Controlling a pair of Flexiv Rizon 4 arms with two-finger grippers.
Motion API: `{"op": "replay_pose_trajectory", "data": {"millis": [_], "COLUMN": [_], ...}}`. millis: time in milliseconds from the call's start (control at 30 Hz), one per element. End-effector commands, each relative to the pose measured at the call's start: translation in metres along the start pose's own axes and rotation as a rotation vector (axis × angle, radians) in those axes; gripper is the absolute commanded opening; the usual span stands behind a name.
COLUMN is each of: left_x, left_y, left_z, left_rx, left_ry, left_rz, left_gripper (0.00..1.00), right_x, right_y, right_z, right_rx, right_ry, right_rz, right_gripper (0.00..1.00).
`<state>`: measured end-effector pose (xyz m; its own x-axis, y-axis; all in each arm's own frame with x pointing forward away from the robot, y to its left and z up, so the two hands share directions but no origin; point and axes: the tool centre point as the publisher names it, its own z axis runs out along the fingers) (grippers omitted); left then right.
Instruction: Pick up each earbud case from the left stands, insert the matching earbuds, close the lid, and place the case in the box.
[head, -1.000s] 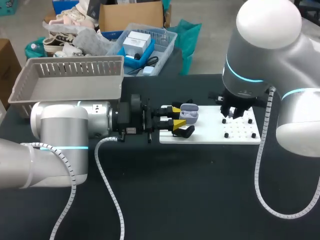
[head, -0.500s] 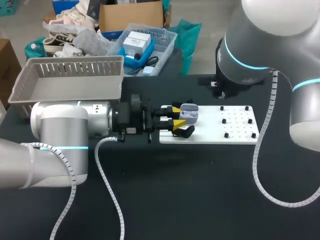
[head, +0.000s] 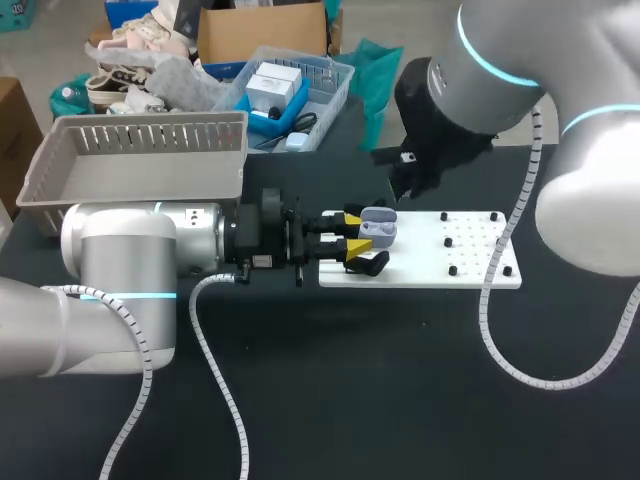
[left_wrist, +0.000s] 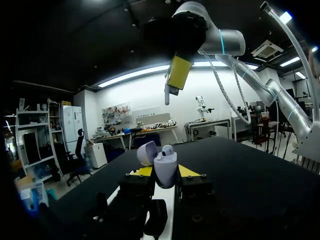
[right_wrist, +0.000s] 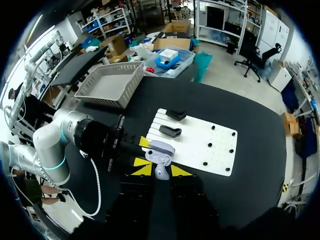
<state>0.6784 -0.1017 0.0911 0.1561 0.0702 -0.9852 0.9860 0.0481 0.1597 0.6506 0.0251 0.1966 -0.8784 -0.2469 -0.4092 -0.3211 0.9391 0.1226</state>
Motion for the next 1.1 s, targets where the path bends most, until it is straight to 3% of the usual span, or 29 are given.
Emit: {"op": "replay_pose_trajectory", "data": {"millis": [33,333,600,1100], "left_x": [0.001,0.001,0.001,0.001], "left_y": [0.001,0.001,0.001,0.001], "left_z": [0.000,0.000,0.000,0.000], "left_rx": [0.000,0.000,0.000,0.000], "left_ry": [-0.002,-0.002,-0.002,-0.002], "left_rz": [0.001,0.001,0.001,0.001], "left_gripper": [0.00,0.00,0.00,0.00], "right_x": [-0.007,-0.002,0.004,0.004], "right_y": [0.004,0.010,0.012,0.011], "right_z": [0.008,0.017,0.021,0.023], "right_rx": [-0.016,-0.022,-0.077,-0.098], "right_ry": [0.105,0.169,0.214,0.211], "right_rz": [-0.024,-0.072,-0.138,-0.134], "right_gripper": [0.00,0.00,0.00,0.00]}}
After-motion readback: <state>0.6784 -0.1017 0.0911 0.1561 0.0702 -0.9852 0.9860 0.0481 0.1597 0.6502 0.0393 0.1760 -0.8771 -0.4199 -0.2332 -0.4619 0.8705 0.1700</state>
